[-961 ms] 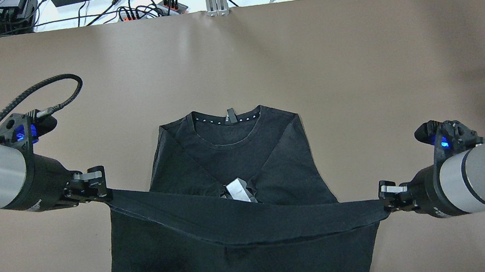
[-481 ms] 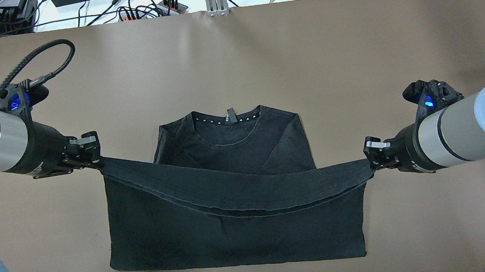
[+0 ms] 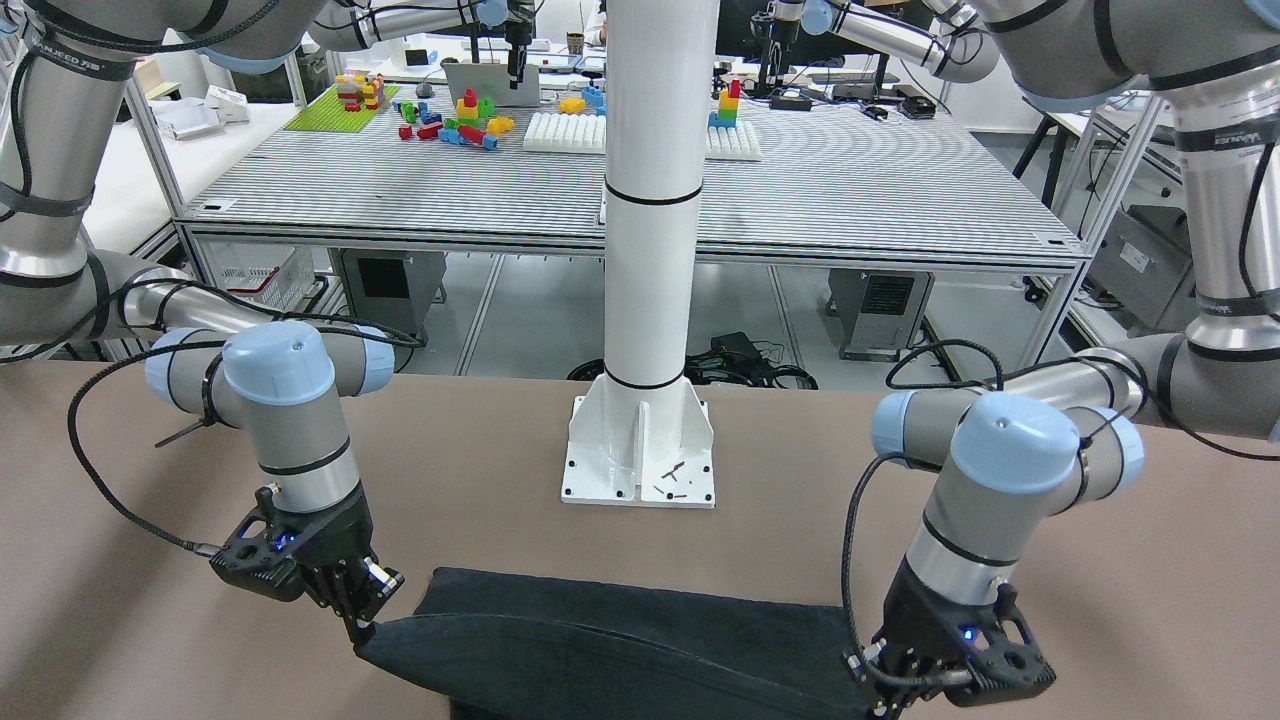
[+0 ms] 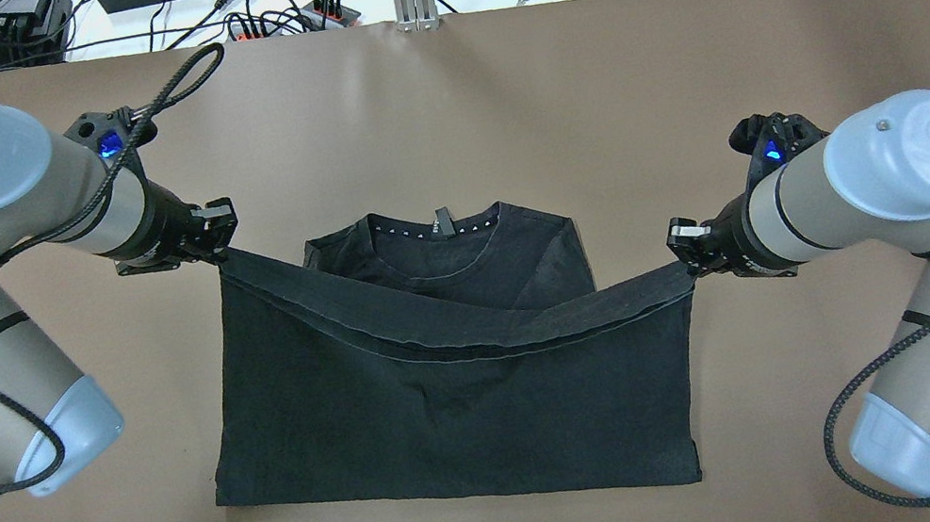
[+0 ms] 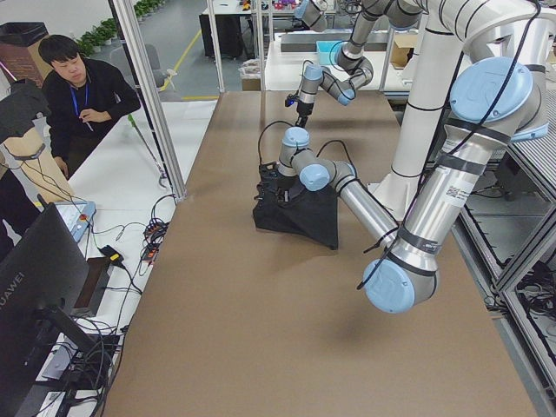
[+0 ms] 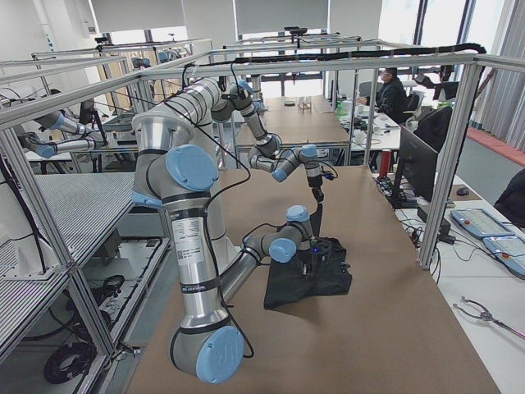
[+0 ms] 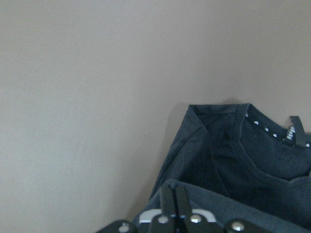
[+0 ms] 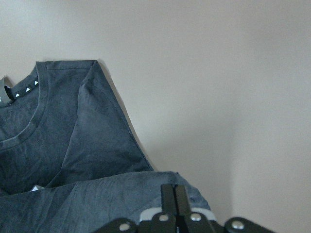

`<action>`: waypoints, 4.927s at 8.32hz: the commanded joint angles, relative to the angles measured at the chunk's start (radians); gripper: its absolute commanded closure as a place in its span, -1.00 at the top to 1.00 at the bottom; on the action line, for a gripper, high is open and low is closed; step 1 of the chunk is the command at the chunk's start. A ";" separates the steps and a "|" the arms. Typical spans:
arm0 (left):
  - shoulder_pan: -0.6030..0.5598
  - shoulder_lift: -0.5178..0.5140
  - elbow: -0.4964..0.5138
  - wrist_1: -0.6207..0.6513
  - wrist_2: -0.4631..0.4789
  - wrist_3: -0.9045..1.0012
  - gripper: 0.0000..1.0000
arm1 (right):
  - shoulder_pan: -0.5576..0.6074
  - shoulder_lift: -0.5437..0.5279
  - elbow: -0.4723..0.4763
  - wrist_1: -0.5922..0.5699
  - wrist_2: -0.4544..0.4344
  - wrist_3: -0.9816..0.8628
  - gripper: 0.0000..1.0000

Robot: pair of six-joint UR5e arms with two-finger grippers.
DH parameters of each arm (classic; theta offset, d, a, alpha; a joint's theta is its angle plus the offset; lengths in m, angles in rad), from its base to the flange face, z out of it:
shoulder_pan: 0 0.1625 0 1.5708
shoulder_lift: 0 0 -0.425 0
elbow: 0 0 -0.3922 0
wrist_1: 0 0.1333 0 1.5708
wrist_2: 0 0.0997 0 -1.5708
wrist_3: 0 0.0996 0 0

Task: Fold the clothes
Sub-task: 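Lift the hem with both grippers and fold it toward the collar, then lower the hem onto the shirt and open both grippers, then move the left gripper to the folded edge nearest it while the right gripper hovers, then grasp the shirt corner nearest the robot with the left gripper, then lift the grasped side edge up and over the shirt with the left gripper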

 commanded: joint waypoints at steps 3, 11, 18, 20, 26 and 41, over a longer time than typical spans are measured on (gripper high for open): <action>0.002 -0.040 0.313 -0.223 0.076 0.045 -1.00 | 0.007 0.085 -0.253 0.115 -0.030 -0.022 -1.00; -0.012 0.010 0.257 -0.311 -0.007 0.192 0.90 | 0.010 0.120 -0.287 0.182 -0.035 -0.082 0.88; 0.119 0.343 0.179 -0.731 -0.089 0.155 0.89 | -0.004 0.088 -0.244 0.182 -0.086 -0.172 0.88; 0.178 0.350 0.179 -0.765 -0.084 0.114 0.89 | -0.006 0.089 -0.244 0.183 -0.087 -0.172 0.88; 0.277 0.388 0.182 -0.825 -0.043 0.108 0.38 | -0.010 0.088 -0.244 0.183 -0.101 -0.171 0.88; -0.059 -0.260 0.806 -0.554 0.049 0.355 -1.00 | -0.023 0.081 -0.249 0.185 -0.100 -0.160 0.88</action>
